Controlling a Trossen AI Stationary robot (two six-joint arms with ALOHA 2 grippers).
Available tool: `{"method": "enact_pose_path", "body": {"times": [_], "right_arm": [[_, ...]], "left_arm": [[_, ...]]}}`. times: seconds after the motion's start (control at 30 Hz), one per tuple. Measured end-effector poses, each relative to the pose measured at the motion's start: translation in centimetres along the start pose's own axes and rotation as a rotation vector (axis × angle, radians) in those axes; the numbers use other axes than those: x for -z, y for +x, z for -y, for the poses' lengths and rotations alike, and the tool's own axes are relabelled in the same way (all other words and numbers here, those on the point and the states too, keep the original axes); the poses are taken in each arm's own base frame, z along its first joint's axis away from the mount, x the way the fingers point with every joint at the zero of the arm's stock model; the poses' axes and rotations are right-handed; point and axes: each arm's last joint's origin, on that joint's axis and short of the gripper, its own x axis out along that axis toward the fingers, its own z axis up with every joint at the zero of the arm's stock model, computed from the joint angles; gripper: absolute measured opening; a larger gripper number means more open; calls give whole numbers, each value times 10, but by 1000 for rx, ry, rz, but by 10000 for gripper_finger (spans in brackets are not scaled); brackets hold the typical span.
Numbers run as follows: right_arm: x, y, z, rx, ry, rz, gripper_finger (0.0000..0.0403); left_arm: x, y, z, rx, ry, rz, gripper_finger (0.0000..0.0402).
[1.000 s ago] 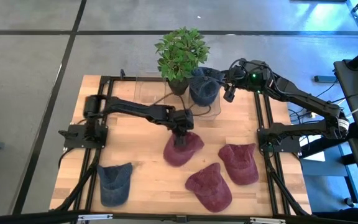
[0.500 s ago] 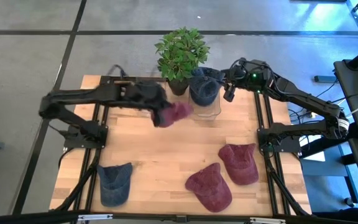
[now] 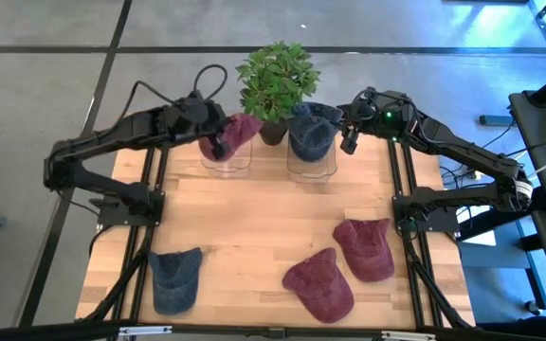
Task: Pick & Place hat
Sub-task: Put the top left red cap into the left transparent bin
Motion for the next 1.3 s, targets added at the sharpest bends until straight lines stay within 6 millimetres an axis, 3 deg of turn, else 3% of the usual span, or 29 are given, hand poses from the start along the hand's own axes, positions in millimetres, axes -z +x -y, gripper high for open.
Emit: {"method": "enact_pose_path", "body": {"times": [0.47,0.63,0.77,1.07,1.3], "right_arm": [[3,0,0,22,2,-36,227],[4,0,0,19,20,-53,227],[5,0,-1,18,20,-55,227],[5,0,0,42,19,-64,227],[5,0,0,41,18,-66,227]], "left_arm": [[59,71,-55,-29,-106,84,4],[73,86,-75,-55,-180,176,4],[91,102,-79,-27,-241,178,4],[100,133,-80,-12,-244,229,4],[116,161,-83,-32,-209,162,5]]}}
